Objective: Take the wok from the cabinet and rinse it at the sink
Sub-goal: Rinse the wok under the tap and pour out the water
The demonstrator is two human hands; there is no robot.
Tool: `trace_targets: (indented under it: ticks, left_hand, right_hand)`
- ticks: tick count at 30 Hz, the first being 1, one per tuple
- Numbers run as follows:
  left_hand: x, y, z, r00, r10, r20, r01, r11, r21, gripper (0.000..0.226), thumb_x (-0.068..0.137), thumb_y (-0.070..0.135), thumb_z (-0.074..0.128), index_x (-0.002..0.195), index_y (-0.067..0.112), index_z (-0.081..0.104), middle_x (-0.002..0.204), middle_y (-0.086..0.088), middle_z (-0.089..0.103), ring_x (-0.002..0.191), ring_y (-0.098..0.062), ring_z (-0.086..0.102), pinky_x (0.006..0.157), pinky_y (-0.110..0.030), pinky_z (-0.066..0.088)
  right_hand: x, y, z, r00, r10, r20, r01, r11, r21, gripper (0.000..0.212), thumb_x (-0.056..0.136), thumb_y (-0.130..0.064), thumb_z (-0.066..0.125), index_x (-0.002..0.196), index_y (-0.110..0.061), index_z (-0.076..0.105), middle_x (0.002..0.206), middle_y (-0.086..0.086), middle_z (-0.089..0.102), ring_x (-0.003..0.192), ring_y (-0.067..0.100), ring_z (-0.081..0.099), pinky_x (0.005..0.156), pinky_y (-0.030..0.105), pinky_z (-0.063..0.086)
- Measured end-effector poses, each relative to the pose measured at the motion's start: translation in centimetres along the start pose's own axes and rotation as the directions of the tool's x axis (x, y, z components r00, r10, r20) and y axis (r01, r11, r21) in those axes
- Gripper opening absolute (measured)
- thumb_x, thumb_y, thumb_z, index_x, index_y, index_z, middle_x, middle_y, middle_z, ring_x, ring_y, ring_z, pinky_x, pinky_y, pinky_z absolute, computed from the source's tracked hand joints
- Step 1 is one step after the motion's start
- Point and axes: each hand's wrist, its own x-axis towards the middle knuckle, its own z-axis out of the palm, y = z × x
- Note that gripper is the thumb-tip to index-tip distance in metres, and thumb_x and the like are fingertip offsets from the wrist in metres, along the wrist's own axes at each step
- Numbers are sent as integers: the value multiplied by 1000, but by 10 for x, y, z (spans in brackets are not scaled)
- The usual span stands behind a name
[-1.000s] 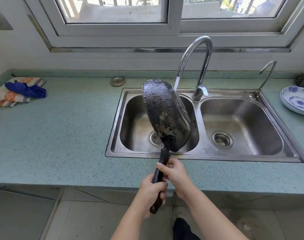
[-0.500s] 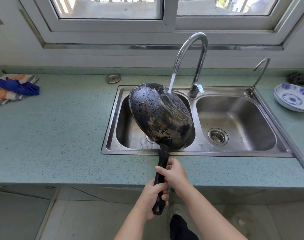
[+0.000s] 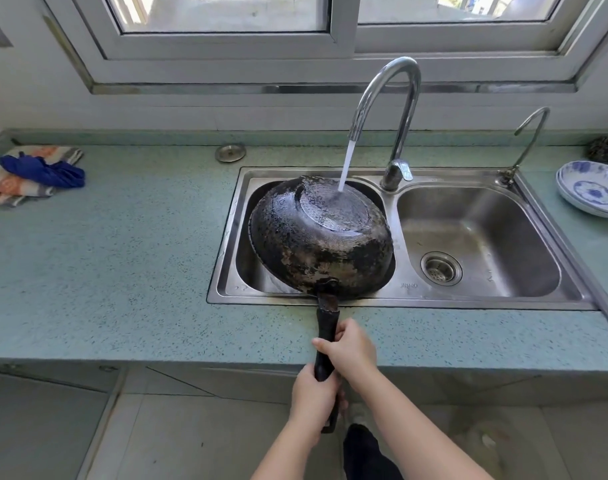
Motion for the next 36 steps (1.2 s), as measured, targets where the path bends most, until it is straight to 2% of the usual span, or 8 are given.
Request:
trace_targets:
  ticks: [3, 6, 9, 13, 19, 26, 30, 36]
  left_hand:
    - [-1, 0, 4, 989, 58, -137, -36, 986, 160, 19, 77, 27, 63, 70, 14, 52, 58, -4, 62, 32, -13, 53, 31, -15, 32]
    - [-1, -4, 6, 975, 114, -189, -89, 987, 135, 21, 75, 26, 66, 65, 13, 53, 59, -4, 62, 36, -15, 53, 28, -15, 30]
    - [-1, -9, 8, 972, 138, -191, -130, 990, 55, 24, 73, 20, 70, 60, 12, 52, 52, -4, 58, 36, -15, 50, 31, -18, 33]
    - [0, -12, 13, 974, 145, -174, -146, 989, 7, 24, 72, 14, 70, 58, 13, 50, 45, 0, 55, 30, -11, 47, 31, -18, 32]
    - [2, -10, 14, 969, 170, -181, -169, 985, 24, 20, 70, 15, 69, 59, 12, 52, 47, -3, 58, 34, -13, 50, 33, -20, 34]
    - [0, -9, 21, 972, 175, -158, -185, 981, -56, 18, 69, 10, 68, 58, 14, 54, 43, -1, 58, 36, -16, 50, 36, -24, 36]
    - [0, -11, 21, 968, 202, -148, -206, 978, -12, 16, 69, 13, 69, 61, 19, 57, 51, -3, 61, 43, -20, 54, 44, -29, 40]
    - [7, -4, 21, 964, 219, -151, -217, 976, 29, 19, 71, 17, 70, 60, 15, 54, 47, -2, 58, 36, -13, 50, 36, -20, 36]
  right_hand:
    - [0, -1, 3, 1000, -1, 14, 1, 1000, 31, 37, 70, -40, 72, 86, -19, 46, 80, -6, 54, 78, 17, 52, 64, 28, 35]
    - [1, -1, 2, 999, -12, 30, 10, 999, 46, 36, 70, -39, 72, 84, -20, 46, 74, -10, 51, 76, 16, 52, 63, 28, 35]
    - [1, 1, 1, 999, -32, 43, 30, 999, 45, 34, 70, -38, 71, 83, -21, 45, 71, -12, 49, 73, 14, 52, 64, 28, 39]
    - [0, 3, -3, 997, -69, 16, 69, 997, 22, 32, 69, -37, 69, 77, -25, 40, 68, -14, 49, 65, 10, 49, 52, 23, 33]
    - [-1, -2, -6, 996, -91, 8, 91, 995, 41, 34, 68, -32, 68, 67, -30, 34, 66, -13, 49, 60, 5, 46, 50, 22, 31]
    - [-1, -1, -16, 990, -139, -13, 140, 990, 32, 30, 67, -30, 67, 69, -29, 37, 65, -13, 49, 60, 4, 45, 50, 21, 31]
    - [-1, 2, -15, 989, -147, -22, 148, 989, 30, 31, 67, -29, 66, 69, -29, 35, 65, -13, 48, 59, 5, 45, 50, 22, 31]
    - [7, 0, -19, 990, -138, -21, 139, 989, 45, 31, 69, -30, 67, 69, -31, 36, 66, -14, 50, 60, 4, 46, 50, 20, 31]
